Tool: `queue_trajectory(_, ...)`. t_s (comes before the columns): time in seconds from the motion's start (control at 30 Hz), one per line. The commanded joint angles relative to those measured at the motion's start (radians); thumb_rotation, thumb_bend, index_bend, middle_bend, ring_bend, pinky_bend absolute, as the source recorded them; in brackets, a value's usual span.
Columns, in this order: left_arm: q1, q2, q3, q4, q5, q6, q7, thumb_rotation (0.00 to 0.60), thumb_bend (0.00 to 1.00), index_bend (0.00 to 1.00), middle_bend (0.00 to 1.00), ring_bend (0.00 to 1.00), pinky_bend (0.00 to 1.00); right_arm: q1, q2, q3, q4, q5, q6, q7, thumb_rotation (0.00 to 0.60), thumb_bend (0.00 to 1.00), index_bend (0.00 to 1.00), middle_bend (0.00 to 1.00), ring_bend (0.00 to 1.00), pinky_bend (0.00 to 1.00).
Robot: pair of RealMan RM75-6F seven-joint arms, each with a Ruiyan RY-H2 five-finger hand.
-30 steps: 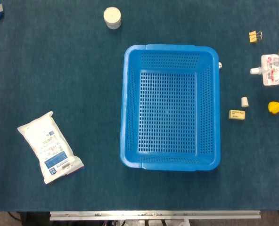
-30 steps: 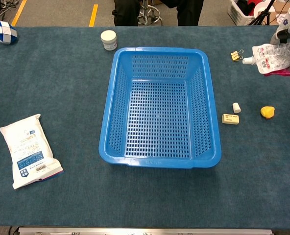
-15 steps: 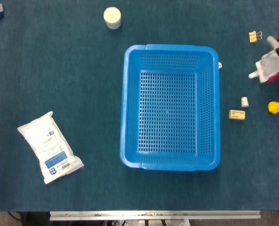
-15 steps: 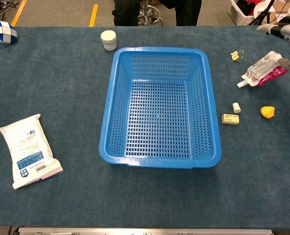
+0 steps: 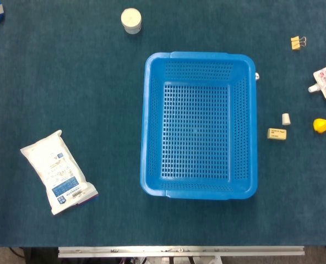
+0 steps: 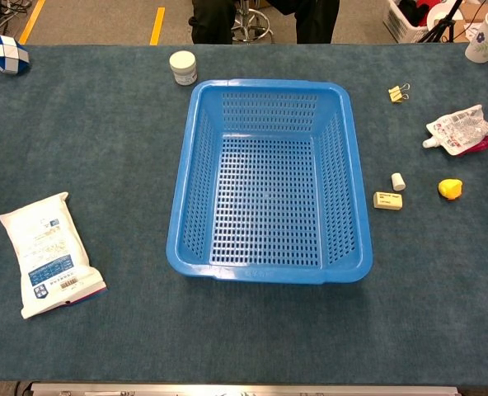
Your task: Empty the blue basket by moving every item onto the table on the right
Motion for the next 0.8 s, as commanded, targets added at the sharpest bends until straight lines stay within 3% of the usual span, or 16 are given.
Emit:
queue_trajectory(0.03, 0.005, -0.004, 0.005, 0.01, 0.003, 0.005, 0.003, 0.6, 0.3, 0.39, 0.27, 0.25, 0.11, -0.08, -0.013, -0.02, -0.007, -0.072, 0.092, 0.0, 0.6, 0.38, 0.11, 0.33, 0.17, 0.23)
queue_trajectory(0.43, 0.031, 0.022, 0.036, 0.041, 0.022, 0.011, -0.052, 0.6, 0.3, 0.39, 0.27, 0.25, 0.11, -0.251, -0.049, -0.033, 0.018, -0.098, 0.228, 0.018, 0.6, 0.38, 0.11, 0.33, 0.17, 0.23)
queue_trajectory(0.8, 0.048, 0.037, 0.062, 0.038, 0.037, 0.004, -0.08, 0.6, 0.3, 0.39, 0.27, 0.25, 0.11, -0.296, -0.025, -0.004, 0.023, -0.076, 0.199, 0.038, 0.6, 0.38, 0.11, 0.33, 0.18, 0.23)
